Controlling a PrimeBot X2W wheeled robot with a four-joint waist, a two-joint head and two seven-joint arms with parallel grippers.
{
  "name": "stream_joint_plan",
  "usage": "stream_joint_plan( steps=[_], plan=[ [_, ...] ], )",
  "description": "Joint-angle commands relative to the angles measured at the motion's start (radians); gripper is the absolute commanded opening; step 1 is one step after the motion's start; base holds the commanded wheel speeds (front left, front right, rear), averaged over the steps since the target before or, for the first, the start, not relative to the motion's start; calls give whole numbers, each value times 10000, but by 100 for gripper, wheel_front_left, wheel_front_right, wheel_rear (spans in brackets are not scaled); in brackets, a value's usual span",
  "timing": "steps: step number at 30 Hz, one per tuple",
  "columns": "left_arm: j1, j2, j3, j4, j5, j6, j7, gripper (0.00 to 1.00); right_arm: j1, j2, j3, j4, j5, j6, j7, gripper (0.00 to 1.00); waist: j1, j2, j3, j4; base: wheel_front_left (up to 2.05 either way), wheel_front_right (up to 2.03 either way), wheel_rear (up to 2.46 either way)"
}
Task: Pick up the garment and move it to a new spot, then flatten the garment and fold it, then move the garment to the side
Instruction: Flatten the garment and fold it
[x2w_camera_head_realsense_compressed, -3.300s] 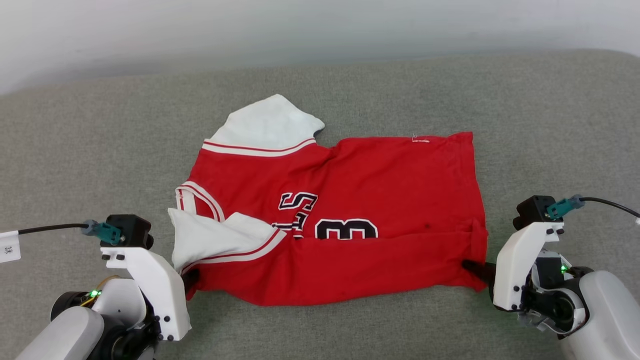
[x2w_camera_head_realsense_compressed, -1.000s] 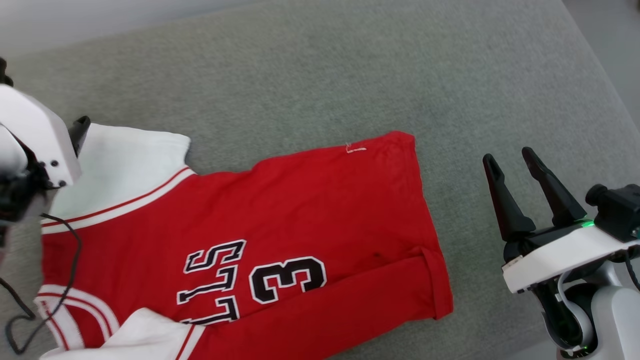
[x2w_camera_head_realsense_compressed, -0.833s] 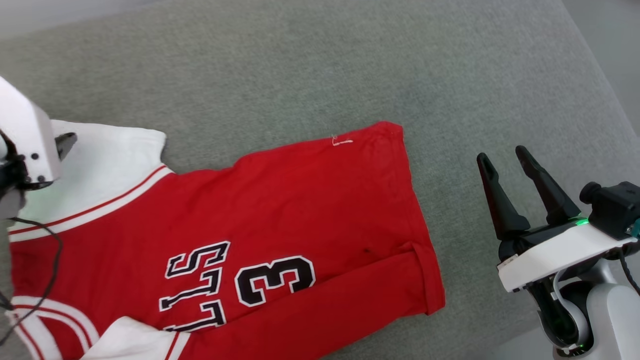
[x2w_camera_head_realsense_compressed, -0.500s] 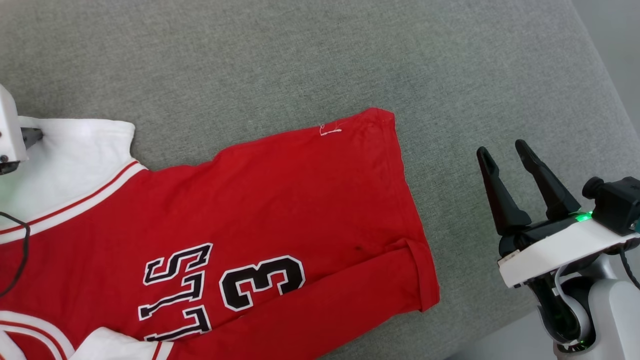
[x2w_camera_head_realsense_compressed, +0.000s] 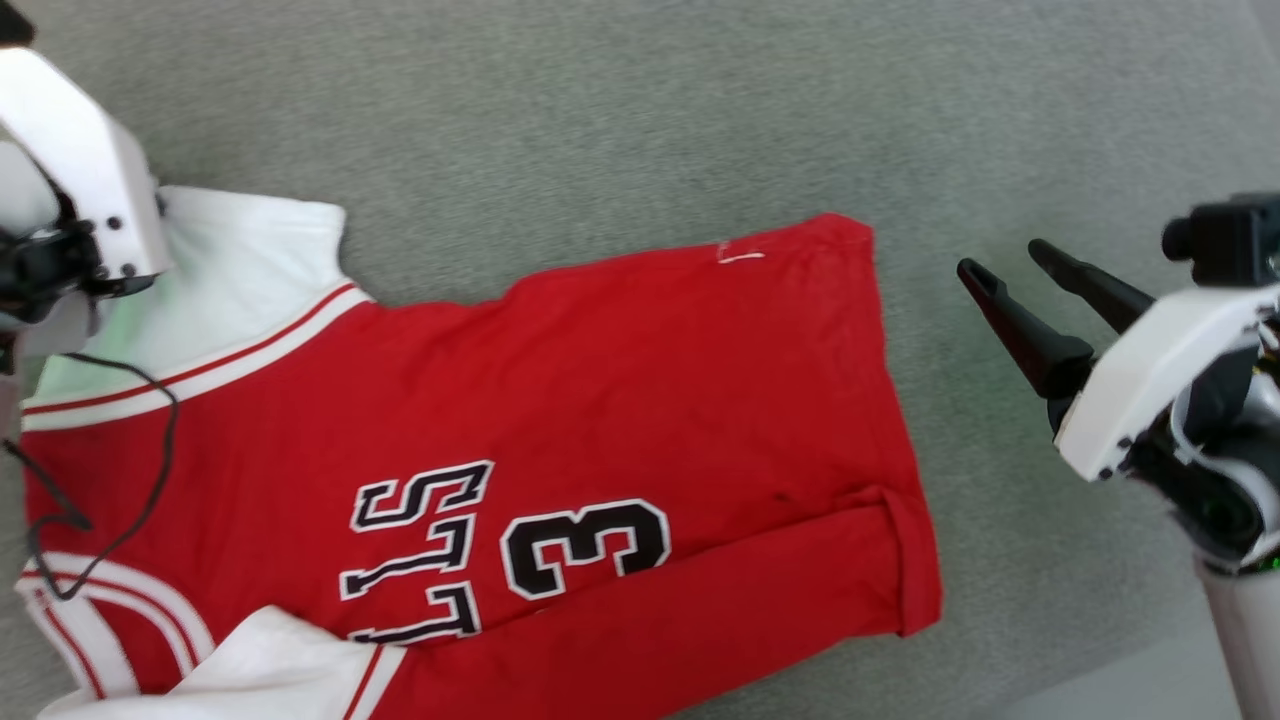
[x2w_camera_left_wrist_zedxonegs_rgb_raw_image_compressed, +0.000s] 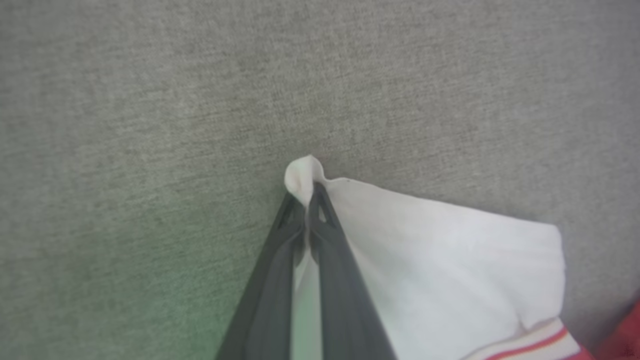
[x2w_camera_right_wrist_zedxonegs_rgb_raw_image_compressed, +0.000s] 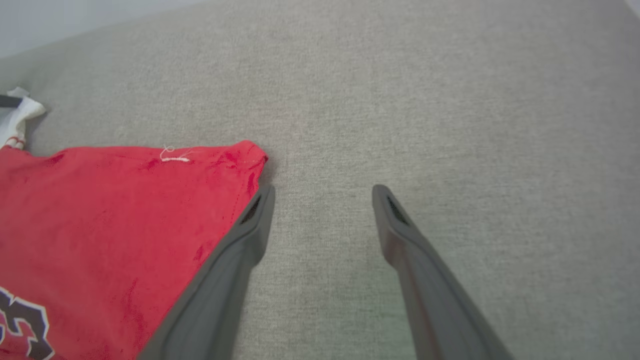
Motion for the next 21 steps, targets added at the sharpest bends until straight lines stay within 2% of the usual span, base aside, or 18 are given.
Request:
stream_joint_plan(
  steps=[1, 6, 9, 17, 18, 19, 20, 21],
  plan=[
    [126, -362, -232, 154, 10, -110, -48, 0, -271, -78, 60, 97, 139, -8, 313, 100, 0, 0, -111, 354, 0, 0, 0],
    [-598, -697, -294, -69, 337, -529, -745, 0, -1238, -381, 294, 902, 405, -8, 2585, 100, 0, 0, -145, 1206, 0, 0, 0],
    [-779, -1130, -371, -167, 314, -729, -1132, 0, -1708, -315, 218, 1374, 316, -8, 3245, 100, 0, 0, -119, 1707, 0, 0, 0],
    [-849, -1441, -530, -253, 485, -1004, -1685, 0, -2155, 42, 337, 3237, -80, -8, 5036, 100, 0, 0, -45, 2339, 0, 0, 0],
    [-832, -1456, -539, -271, 491, -1015, -1732, 0, -2111, 70, 387, 3399, -169, -9, 5278, 49, 0, 0, -45, 2379, 0, 0, 0],
    [-806, -1454, -544, -274, 486, -1026, -1764, 0, -2075, 105, 408, 3558, -197, -9, 5479, 18, 0, 0, -52, 2410, 0, 0, 0],
    [-761, -1470, -552, -260, 483, -1043, -1815, 0, -2067, 154, 401, 3670, -221, -8, 5602, 0, 0, 0, -73, 2438, 0, 0, 0],
    [-705, -1474, -556, -242, 477, -1057, -1853, 0, -2092, 196, 410, 3736, -266, -8, 5679, 0, 0, 0, -104, 2449, 0, 0, 0]
  ],
)
